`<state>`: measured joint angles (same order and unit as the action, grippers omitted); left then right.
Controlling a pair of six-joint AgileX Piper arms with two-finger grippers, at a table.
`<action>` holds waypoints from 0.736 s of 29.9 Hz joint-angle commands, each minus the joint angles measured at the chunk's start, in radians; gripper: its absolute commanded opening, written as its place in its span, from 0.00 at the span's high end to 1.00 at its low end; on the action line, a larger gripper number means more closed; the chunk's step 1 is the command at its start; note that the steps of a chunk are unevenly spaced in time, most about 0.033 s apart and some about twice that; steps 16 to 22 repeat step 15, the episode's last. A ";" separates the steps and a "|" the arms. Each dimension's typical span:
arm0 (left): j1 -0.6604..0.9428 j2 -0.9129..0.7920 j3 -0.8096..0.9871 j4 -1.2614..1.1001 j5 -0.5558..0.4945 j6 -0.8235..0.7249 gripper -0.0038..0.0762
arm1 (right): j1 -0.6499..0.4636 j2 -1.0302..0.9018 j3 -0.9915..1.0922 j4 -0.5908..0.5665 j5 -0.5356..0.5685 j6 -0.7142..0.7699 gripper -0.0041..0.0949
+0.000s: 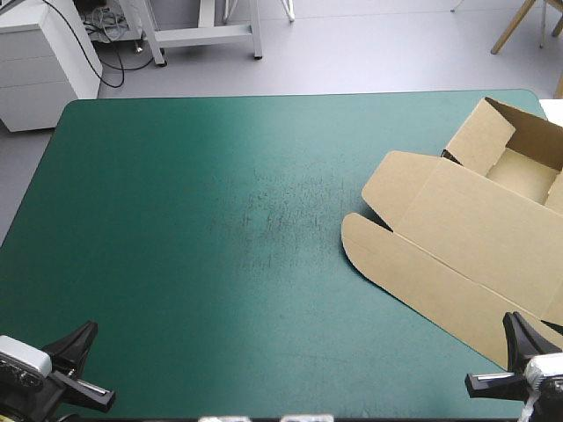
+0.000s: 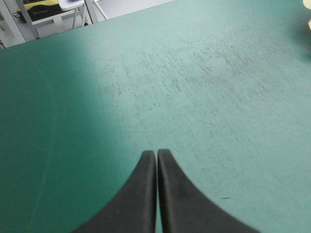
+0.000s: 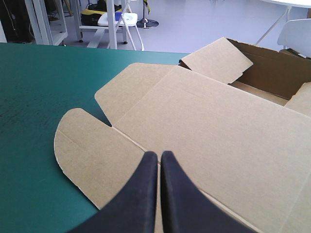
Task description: Fold the box
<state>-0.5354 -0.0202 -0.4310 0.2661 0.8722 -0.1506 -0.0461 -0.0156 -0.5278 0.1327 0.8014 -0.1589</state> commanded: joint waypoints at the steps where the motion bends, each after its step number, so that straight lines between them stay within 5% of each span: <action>1: -0.007 -0.012 -0.020 -0.007 -0.070 -0.001 0.96 | 0.003 -0.018 -0.022 -0.010 -0.063 0.010 0.97; 22: -0.007 -0.012 -0.020 -0.028 -0.074 -0.001 0.96 | 0.003 -0.018 -0.023 -0.003 -0.060 0.012 0.98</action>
